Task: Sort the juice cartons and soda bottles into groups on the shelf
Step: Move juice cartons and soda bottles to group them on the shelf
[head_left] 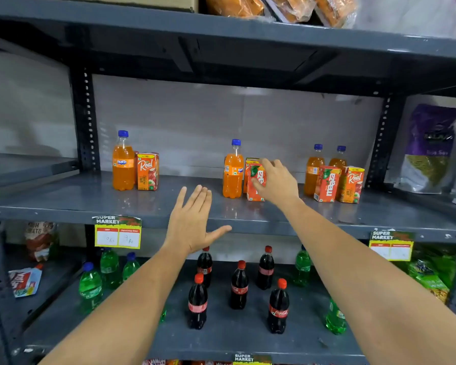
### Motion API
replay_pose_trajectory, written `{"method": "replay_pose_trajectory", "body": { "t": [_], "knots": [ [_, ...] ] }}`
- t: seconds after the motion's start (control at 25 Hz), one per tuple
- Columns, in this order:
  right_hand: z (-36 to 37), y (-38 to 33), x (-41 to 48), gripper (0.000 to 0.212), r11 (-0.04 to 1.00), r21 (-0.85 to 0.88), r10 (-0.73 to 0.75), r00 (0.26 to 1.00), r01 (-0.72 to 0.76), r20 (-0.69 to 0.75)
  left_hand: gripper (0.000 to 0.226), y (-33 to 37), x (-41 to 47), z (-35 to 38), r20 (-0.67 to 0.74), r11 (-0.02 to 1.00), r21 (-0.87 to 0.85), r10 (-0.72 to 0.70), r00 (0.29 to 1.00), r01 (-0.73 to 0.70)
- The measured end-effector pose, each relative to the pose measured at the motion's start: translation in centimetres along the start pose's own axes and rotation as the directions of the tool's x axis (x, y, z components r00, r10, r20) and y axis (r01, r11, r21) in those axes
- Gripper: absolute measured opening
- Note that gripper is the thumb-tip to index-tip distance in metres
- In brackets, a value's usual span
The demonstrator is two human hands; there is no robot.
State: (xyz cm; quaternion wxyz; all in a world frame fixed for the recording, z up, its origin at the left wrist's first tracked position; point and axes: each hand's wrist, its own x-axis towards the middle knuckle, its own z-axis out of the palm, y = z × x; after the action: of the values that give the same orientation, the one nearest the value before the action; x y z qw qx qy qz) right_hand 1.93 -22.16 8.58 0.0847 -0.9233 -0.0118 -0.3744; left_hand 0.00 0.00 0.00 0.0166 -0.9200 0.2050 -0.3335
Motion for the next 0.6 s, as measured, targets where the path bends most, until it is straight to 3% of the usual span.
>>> {"method": "replay_pose_trajectory", "body": {
  "t": [0.16,0.44,0.6],
  "knots": [
    [1.8,-0.4,1.1,0.06,0.996,0.016,0.084,0.988,-0.087,0.128,0.1,-0.1,0.2,0.8,-0.078,0.999,0.041,0.016,0.997,-0.013],
    [2.3,-0.9,2.6,0.045,0.977,0.13,0.163,0.985,-0.168,0.046,0.102,-0.1,0.5,0.9,-0.062,0.999,0.033,0.006,0.998,-0.004],
    [1.5,-3.1,1.9,0.042,0.982,0.153,0.111,0.994,-0.108,-0.007,0.107,-1.2,0.0,0.1,-0.038,0.997,0.047,0.066,0.997,-0.064]
  ]
}}
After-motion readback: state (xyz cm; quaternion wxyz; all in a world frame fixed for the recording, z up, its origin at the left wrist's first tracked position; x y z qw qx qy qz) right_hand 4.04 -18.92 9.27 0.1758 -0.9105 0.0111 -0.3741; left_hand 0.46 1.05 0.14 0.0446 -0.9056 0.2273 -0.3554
